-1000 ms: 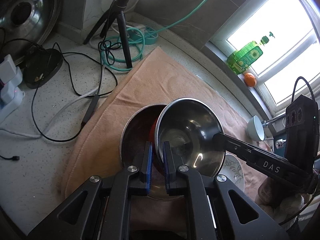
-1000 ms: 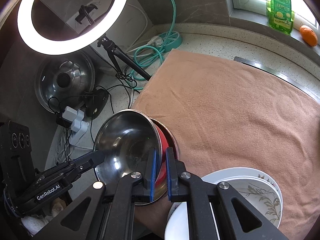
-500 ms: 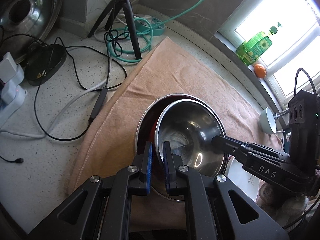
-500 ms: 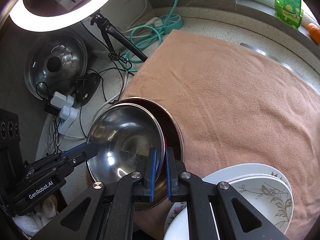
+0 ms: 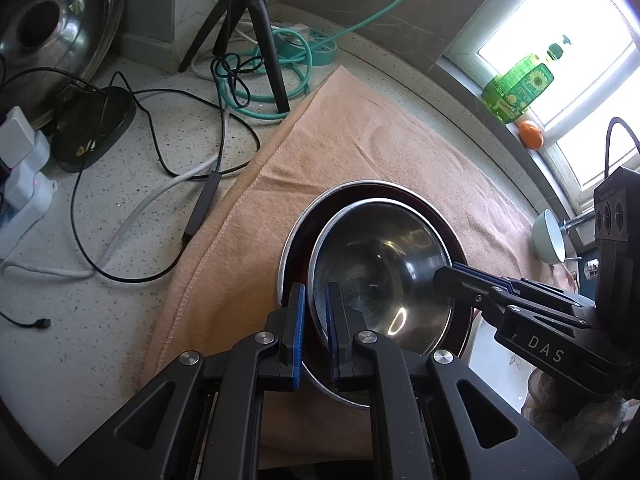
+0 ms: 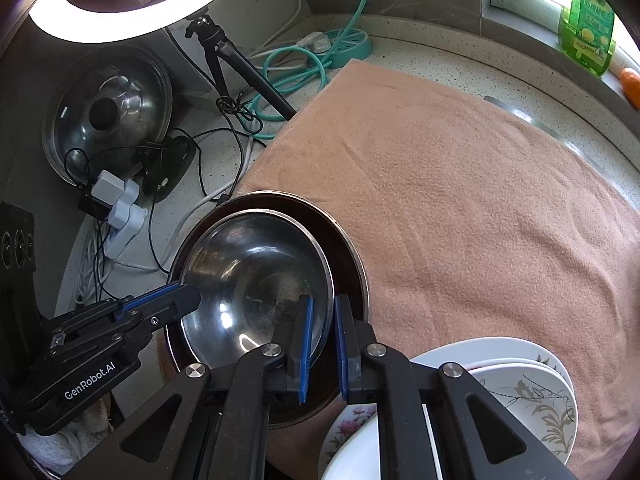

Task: Organize plates and bowls
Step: 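Lower the red-sided bowl into the large steel bowl, then open both grippers to release the nested bowls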

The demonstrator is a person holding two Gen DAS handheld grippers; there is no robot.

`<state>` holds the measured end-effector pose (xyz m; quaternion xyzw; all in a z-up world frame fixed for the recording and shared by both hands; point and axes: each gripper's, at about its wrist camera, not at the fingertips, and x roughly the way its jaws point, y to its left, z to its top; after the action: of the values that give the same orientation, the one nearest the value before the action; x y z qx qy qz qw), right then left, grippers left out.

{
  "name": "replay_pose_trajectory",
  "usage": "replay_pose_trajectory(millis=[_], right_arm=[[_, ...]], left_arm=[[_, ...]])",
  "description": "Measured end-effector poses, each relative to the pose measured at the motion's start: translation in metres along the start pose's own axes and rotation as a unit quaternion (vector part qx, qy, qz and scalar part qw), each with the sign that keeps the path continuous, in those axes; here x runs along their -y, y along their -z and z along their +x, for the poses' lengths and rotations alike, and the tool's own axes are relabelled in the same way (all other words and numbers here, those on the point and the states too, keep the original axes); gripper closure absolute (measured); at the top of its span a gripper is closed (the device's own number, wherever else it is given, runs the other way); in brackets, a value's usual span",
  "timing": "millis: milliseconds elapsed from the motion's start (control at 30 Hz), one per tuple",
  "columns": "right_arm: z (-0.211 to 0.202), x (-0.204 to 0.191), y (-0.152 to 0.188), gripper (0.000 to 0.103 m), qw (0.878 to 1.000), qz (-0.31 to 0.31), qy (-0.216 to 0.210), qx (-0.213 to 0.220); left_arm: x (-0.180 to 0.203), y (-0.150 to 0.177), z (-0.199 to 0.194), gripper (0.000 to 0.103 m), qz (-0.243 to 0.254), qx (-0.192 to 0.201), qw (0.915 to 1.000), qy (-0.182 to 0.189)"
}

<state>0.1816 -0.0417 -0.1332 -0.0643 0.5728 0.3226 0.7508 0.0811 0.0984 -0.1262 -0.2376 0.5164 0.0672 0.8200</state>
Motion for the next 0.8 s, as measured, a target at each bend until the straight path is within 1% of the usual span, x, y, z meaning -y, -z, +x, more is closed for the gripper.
replay_pose_trajectory(millis=[367, 667, 733, 800], right_arm=[[-0.014, 0.001, 0.000, 0.091, 1.000, 0.001, -0.006, 0.017], [-0.041, 0.014, 0.001, 0.090, 0.998, 0.018, -0.025, 0.046], [-0.047, 0.016, 0.002, 0.086, 0.998, 0.020, -0.026, 0.053], [-0.055, 0.022, 0.003, 0.085, 0.997, 0.025, -0.027, 0.061]], left_arm=[[0.004, -0.002, -0.013, 0.095, 0.002, 0.020, 0.9998, -0.003], [0.028, -0.005, -0.029, 0.094, 0.033, 0.049, 0.9982, -0.012], [0.035, -0.006, -0.032, 0.094, 0.041, 0.054, 0.9977, -0.010], [0.043, -0.007, -0.034, 0.094, 0.050, 0.058, 0.9970, -0.008]])
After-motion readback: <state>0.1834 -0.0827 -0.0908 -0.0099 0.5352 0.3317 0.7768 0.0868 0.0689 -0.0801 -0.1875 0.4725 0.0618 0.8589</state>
